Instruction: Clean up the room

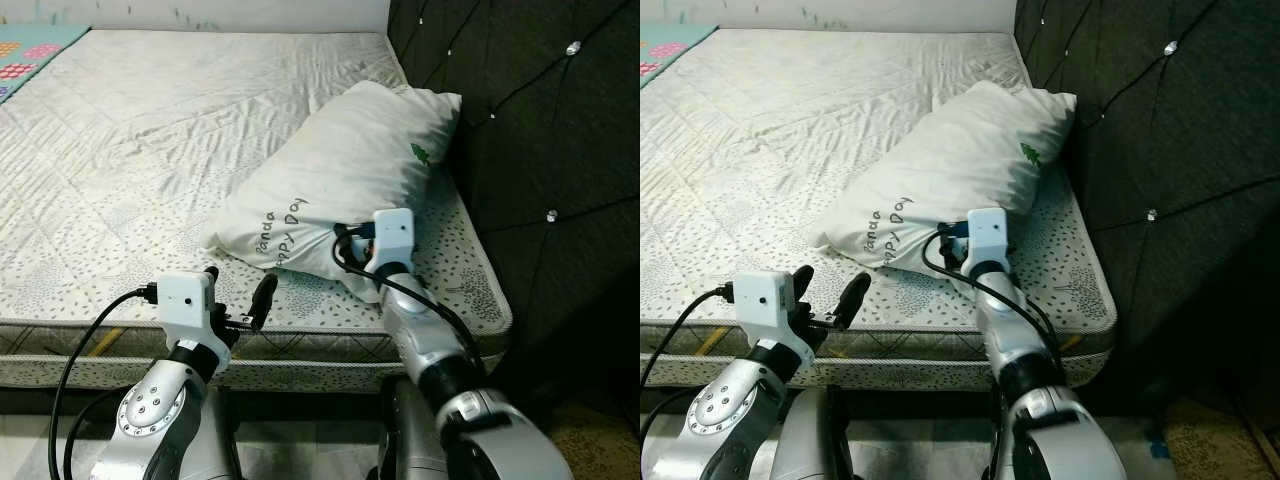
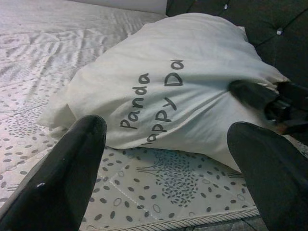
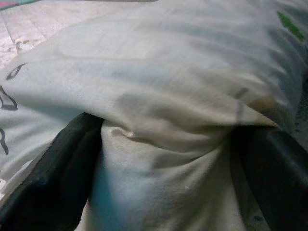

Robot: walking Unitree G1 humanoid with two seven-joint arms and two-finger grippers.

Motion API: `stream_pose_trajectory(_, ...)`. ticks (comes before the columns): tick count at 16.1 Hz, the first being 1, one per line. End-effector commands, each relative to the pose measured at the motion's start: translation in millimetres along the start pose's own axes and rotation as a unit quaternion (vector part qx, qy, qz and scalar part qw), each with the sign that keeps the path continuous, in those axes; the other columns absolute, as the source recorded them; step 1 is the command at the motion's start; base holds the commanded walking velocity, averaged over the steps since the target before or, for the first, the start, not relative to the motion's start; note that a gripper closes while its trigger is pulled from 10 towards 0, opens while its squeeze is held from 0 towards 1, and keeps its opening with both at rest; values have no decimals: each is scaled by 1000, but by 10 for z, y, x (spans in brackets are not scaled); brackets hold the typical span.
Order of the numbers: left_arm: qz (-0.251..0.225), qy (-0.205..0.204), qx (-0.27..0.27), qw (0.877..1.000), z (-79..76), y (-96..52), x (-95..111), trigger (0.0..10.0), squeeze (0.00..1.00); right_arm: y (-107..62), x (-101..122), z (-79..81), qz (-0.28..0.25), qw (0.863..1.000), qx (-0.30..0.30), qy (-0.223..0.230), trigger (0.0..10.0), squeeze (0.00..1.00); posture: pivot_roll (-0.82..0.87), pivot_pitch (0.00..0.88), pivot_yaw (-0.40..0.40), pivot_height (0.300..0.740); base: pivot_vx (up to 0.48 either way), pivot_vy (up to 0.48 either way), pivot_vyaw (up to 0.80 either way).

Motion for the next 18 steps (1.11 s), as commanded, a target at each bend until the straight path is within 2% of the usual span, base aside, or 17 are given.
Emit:
stream_pose_trajectory(1, -1, 3, 1, 1000, 19, 12, 2, 10000, 0, -13, 132, -123, -23, 1000, -15, 9, 0, 0, -42, 9, -9, 533, 0, 0, 0)
stream_pose_trajectory(2, -4, -1, 1, 1000, 21, 15, 11, 10000, 0, -32, 146, -163, -25, 1000, -17, 7, 0, 0, -44, 6, -10, 533, 0, 0, 0)
stream_pose_trajectory(3, -8, -5, 3, 1000, 30, 17, 21, 10000, 784, -71, 160, -213, -24, 999, -20, -2, 4000, 0, -47, 1, -10, 533, 0, 0, 0)
stream_pose_trajectory(4, -15, -12, 7, 1000, 44, 18, 34, 10000, 1000, -103, 168, -261, -24, 999, -24, -7, 10000, 0, -51, 0, -8, 533, 0, 0, 0)
stream_pose_trajectory(8, -38, -18, 7, 999, 59, 39, 82, 10000, 1000, -220, 172, -358, -20, 999, -29, -15, 10000, 0, -57, 0, -12, 533, 0, 0, 0)
stream_pose_trajectory(9, -48, -20, -2, 999, 41, 18, 99, 0, 1000, -235, 168, -361, -16, 999, -30, -14, 10000, 0, -57, 0, -13, 533, 0, 0, 0)
stream_pose_trajectory(10, -48, -21, 3, 999, 55, 19, 95, 0, 0, -240, 168, -345, -15, 999, -28, -13, 10000, 0, -57, 0, -13, 533, 0, 0, 0)
stream_pose_trajectory(15, -55, -18, 16, 998, 125, 74, 104, 0, 0, -238, 230, -295, -16, 1000, -20, -10, 10000, 0, -61, 0, -10, 533, 0, 0, 0)
stream_pose_trajectory(17, -46, -2, 42, 998, 186, 94, 95, 0, 0, -252, 234, -309, -16, 1000, -21, -11, 10000, 0, -67, 0, -8, 533, 0, 0, 0)
stream_pose_trajectory(18, -48, -1, 61, 997, 232, 102, 102, 5294, 0, -266, 232, -313, -16, 1000, -21, -13, 10000, 0, -68, 0, -11, 533, 0, 0, 0)
Point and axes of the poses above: a point about 5 cm out from each wrist's last joint towards the gripper, its own y axis pointing out of the wrist towards the gripper, its own x axis along the axis of the wrist's last joint, z = x × y, the point moved 2 cm from there along y, pointing out of the wrist towards the gripper, and after that the axes turned 10 degrees about y, right-handed, at the moved point
